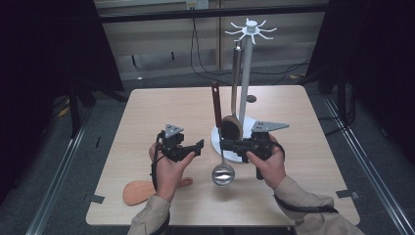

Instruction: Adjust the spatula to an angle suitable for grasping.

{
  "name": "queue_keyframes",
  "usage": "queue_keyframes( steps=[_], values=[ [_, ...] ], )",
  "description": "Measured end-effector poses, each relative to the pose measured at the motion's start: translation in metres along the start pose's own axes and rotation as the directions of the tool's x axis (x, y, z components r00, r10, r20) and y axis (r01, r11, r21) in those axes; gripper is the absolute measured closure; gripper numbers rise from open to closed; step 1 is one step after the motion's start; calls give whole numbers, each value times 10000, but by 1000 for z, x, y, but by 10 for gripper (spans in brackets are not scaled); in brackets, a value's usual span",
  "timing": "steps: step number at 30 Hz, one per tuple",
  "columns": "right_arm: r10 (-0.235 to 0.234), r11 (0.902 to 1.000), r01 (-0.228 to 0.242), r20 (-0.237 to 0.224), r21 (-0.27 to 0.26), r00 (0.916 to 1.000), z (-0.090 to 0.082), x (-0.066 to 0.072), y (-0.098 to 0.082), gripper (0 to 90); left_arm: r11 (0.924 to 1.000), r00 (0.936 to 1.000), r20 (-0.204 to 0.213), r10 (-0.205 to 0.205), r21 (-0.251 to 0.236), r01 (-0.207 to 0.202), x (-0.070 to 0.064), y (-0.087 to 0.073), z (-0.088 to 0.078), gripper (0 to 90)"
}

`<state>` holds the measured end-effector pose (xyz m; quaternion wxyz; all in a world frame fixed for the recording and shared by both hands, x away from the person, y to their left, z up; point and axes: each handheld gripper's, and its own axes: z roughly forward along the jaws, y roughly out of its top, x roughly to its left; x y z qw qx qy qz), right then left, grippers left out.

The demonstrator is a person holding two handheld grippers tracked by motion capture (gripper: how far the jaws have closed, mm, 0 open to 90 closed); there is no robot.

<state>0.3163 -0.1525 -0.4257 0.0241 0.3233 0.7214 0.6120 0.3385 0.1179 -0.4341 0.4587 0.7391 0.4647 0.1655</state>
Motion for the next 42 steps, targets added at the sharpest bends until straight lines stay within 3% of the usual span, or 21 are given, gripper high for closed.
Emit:
queue_keyframes(
  steps=[4,14,24,42],
  values=[
    [-123,9999,123,-67,-88,9999,-5,0,3,857,9996,9995,-147,269,104,-267,2,-3,3,170],
    [-392,9991,390,-147,-147,9991,-12,1,8,857,9993,9994,-251,222,303,-215,4,-8,8,128],
    [-538,9979,528,-241,-374,9983,-20,2,15,857,9965,9983,-341,483,695,-459,7,-12,10,108],
    [-734,9949,725,-115,-700,9972,-37,-3,26,857,9946,9970,-406,656,834,-620,7,-15,11,102]
  ],
)
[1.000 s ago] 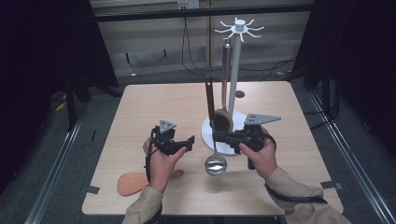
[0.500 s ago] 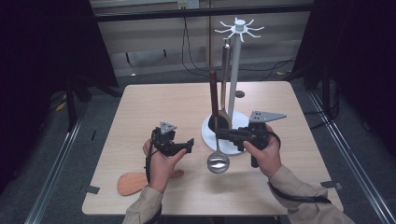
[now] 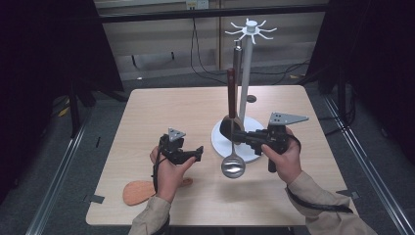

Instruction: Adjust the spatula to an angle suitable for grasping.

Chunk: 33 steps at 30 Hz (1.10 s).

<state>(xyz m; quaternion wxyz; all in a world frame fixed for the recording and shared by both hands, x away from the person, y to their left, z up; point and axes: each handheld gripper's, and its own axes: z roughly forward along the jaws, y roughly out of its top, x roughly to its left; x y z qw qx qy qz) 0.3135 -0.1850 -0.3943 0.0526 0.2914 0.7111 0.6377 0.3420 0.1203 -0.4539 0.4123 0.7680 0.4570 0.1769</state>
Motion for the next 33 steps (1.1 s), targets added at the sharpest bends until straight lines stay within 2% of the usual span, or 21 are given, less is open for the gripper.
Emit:
queue_keyframes(
  steps=[2,4,9,15,19,28,31,33],
  values=[
    [-1,10000,1,-11,-28,10000,-1,0,1,857,10000,10000,12,43,47,-43,0,0,0,102],
    [-27,9999,27,28,-120,10000,-4,-1,4,858,9999,9999,66,-114,-67,114,-1,-1,2,100],
    [-118,9996,119,16,-247,9999,-8,-2,8,857,10000,10000,43,44,84,-44,-1,-1,2,100],
    [-118,9991,121,67,-417,9999,-13,-2,13,857,10000,10000,14,37,73,-37,-1,-1,3,101],
    [-182,9980,185,62,-608,9998,-16,-2,20,858,9998,9999,69,89,199,-90,-1,-2,5,101],
    [-413,9960,422,120,-789,9991,-19,-2,35,858,9999,9999,114,-63,99,62,-3,-3,6,101],
    [-394,9949,407,156,-928,9991,-23,-4,41,858,9996,9999,154,74,281,-78,-2,-3,6,102],
    [-455,9940,470,173,-987,9988,-25,-4,43,858,9997,9998,190,-15,233,11,-3,-3,7,102]
  ],
)
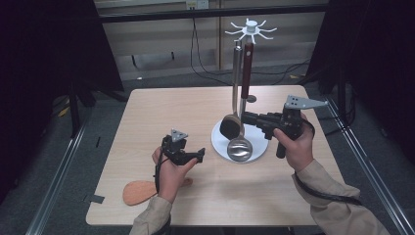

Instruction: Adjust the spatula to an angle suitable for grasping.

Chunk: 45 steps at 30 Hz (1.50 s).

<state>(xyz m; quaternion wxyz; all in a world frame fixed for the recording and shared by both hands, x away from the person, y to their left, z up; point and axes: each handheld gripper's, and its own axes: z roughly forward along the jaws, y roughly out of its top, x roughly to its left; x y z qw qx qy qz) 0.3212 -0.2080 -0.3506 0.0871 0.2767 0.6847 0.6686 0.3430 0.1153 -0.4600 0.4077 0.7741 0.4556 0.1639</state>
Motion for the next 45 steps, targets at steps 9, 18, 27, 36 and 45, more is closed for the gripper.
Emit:
queue_keyframes(
  steps=[9,18,27,36,45],
  values=[
    [-55,9999,56,79,-158,10000,-3,-2,8,858,9999,10000,5,26,106,-26,0,-1,1,102],
    [-135,9997,138,147,-194,9998,-2,-4,10,857,9999,10000,2,64,133,-64,1,-1,1,102],
    [-45,9998,50,252,-215,9997,-5,-7,10,857,10000,10000,-63,-27,95,28,0,-1,2,103],
    [16,9998,-7,437,-210,9990,-3,-14,8,857,9999,10000,-38,8,155,-8,2,-1,1,103],
    [165,9991,-144,513,-400,9985,-2,-22,6,848,9998,10000,-51,57,170,-56,2,0,0,103]
  ],
)
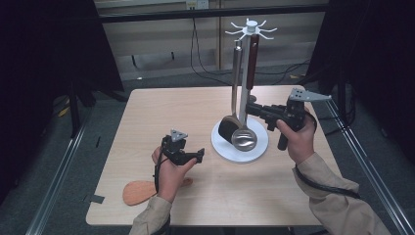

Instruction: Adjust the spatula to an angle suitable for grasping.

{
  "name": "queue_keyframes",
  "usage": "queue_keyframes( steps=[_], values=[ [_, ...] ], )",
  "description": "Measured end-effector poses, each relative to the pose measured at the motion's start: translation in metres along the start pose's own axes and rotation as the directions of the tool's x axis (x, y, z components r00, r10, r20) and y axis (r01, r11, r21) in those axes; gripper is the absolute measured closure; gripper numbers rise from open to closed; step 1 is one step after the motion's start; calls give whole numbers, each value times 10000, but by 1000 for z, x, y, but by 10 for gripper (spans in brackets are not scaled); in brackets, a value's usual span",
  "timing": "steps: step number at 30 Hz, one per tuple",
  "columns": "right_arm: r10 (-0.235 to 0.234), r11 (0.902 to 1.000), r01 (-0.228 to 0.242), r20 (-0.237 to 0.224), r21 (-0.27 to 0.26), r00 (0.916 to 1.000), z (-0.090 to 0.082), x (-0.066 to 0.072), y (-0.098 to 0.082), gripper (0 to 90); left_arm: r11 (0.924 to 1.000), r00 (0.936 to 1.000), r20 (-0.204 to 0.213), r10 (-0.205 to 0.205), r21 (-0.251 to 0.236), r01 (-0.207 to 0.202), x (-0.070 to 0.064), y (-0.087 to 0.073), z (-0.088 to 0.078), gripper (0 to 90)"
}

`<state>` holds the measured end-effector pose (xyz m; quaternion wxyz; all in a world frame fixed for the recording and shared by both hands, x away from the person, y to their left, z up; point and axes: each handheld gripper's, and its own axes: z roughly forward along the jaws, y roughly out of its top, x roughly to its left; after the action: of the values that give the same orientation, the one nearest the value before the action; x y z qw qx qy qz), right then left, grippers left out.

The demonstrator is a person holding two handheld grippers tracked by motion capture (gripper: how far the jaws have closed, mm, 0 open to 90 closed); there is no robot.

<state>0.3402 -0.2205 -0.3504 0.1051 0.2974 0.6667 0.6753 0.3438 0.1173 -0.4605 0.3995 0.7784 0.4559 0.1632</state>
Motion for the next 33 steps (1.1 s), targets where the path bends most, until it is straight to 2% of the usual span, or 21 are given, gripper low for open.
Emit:
queue_keyframes(
  steps=[6,7,16,24,28,29,33],
  values=[
    [191,9996,-184,318,-209,9993,2,-7,-3,830,10000,10000,-11,-52,-54,52,-1,0,1,105],
    [171,9996,-164,339,-223,9993,2,-7,-3,830,10000,10000,-5,79,29,-79,0,0,0,106],
    [-105,9994,130,738,-336,9972,6,-12,-3,822,9999,10000,67,70,98,-71,1,-1,3,106],
    [-153,9987,197,917,-473,9957,9,-16,-4,810,10000,9999,140,23,40,-23,-1,-1,7,107],
    [-203,9982,254,950,-536,9953,11,-15,-3,790,10000,9999,151,46,36,-47,0,0,6,106],
    [-239,9982,293,1004,-531,9947,10,-14,-2,770,9999,9998,124,132,99,-133,0,0,6,106],
    [-299,9979,363,1152,-540,9929,8,-13,-1,707,10000,9998,183,49,42,-50,-1,1,8,107]
  ],
)
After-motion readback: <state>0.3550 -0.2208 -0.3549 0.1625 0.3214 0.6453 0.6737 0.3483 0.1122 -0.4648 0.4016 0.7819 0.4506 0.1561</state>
